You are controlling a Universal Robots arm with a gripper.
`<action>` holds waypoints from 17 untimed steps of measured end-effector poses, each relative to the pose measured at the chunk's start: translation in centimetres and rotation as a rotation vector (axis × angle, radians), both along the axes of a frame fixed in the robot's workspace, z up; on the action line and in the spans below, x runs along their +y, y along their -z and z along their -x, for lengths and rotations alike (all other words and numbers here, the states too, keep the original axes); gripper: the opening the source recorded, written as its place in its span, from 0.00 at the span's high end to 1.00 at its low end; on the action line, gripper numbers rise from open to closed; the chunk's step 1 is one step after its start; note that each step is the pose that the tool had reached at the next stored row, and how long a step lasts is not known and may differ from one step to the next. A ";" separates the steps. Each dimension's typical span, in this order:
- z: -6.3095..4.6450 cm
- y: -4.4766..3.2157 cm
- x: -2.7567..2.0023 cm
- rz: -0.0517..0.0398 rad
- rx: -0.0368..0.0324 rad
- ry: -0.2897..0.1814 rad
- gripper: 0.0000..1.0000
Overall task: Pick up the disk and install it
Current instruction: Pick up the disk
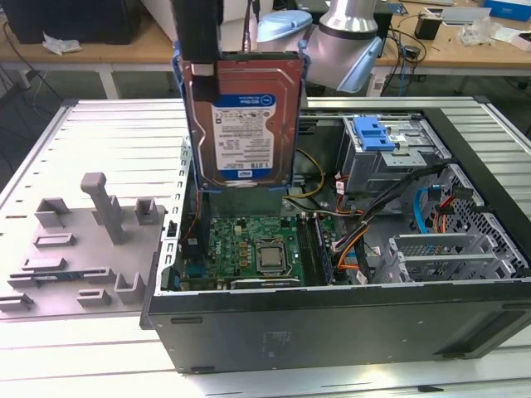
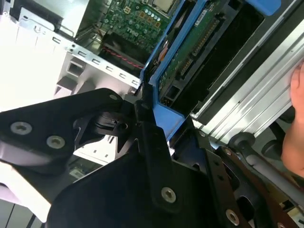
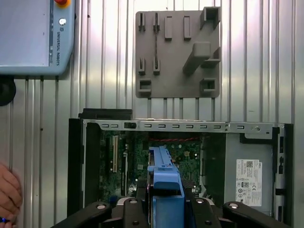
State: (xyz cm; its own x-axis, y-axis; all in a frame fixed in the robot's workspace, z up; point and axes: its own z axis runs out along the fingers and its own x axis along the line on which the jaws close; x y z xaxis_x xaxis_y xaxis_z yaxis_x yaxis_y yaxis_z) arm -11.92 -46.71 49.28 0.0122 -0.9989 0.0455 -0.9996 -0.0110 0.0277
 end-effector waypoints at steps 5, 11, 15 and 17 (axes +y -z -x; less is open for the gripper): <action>-1.7 -0.03 -1.29 0.0001 0.0001 0.000 0.63; -4.3 -0.03 -3.13 0.0000 0.0001 0.000 0.63; -6.4 -0.03 -4.27 -0.0001 0.0001 0.000 0.63; -7.2 -0.03 -4.76 -0.0001 0.0001 0.000 0.63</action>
State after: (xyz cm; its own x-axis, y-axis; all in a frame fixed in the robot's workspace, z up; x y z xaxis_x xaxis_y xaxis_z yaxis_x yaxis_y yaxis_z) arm -4.70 -51.46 49.31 0.0123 -0.9989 0.0454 -0.9996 -0.0111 0.0278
